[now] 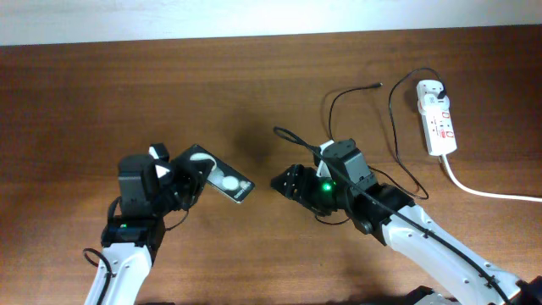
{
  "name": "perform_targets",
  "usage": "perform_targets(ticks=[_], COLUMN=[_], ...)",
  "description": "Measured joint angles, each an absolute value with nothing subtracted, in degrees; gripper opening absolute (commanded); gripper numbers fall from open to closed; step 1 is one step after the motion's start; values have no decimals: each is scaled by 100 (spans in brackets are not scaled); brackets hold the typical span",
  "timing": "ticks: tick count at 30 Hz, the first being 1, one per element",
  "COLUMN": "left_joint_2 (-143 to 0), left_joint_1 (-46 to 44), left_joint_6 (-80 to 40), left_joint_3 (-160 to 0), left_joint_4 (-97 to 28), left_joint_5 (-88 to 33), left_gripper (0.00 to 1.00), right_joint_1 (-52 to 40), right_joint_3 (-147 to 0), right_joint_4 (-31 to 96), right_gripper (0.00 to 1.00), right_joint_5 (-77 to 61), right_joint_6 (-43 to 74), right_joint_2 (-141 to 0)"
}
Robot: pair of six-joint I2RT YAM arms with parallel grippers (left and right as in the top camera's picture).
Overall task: Plug charger to phone and switch on socket
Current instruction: 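Release the phone from the right gripper and pull it back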
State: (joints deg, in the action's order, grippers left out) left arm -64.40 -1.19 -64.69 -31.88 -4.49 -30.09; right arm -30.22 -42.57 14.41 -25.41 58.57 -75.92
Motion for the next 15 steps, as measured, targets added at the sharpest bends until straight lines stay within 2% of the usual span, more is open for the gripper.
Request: perform_targets(ticks=[2, 9, 15], left_joint_2=[-6440, -6440, -6440], left_joint_1=[-56, -56, -56], left_joint_6=[-5885, -4709, -3955], left_joint_3=[-3188, -3192, -3192], left_joint_4=[-469, -1520, -1680], left_joint_5=[-3321, -3979, -4473], left_gripper=[0, 0, 0], right_joint_1=[-3022, -3022, -3022], right_joint_3=[-4259, -4252, -4252], right_joint_4=[1719, 2915, 3013], right_gripper=[100, 99, 99], right_joint_5=[-2224, -1020, -187], right_joint_6=[5739, 5649, 5590], right_joint_2=[-7590, -7592, -7592])
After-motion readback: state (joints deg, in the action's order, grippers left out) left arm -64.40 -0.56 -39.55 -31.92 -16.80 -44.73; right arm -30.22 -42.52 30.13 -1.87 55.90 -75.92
